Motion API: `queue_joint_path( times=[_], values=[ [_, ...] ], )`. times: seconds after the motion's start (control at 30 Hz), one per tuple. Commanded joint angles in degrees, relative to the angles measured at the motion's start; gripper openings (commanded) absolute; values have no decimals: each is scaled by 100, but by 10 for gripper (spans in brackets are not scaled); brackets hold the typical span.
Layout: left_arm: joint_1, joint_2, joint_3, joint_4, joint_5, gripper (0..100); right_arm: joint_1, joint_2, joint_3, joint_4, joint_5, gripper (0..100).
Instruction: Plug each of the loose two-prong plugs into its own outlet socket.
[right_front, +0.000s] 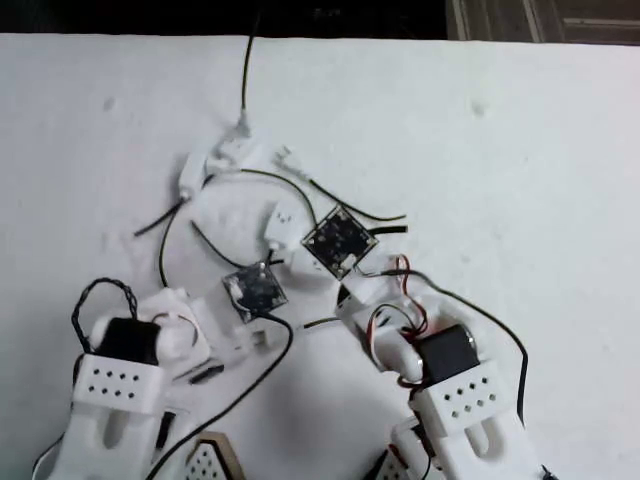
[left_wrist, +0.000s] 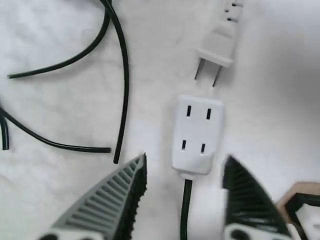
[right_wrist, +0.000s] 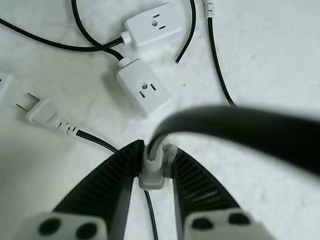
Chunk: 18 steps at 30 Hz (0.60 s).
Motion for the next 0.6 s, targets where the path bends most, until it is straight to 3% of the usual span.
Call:
queue_joint_path(
  times=[0.0,0.33,0.57],
  values=[
    [-40,-31,0,-88,18,293,-4,-4,-35,48,70,18],
    [-84,215,114,-369,9,290,-4,4,-35,57,53,18],
    [-92,2475,-712,-668,44,290,-22,4,-35,119,44,18]
  ],
)
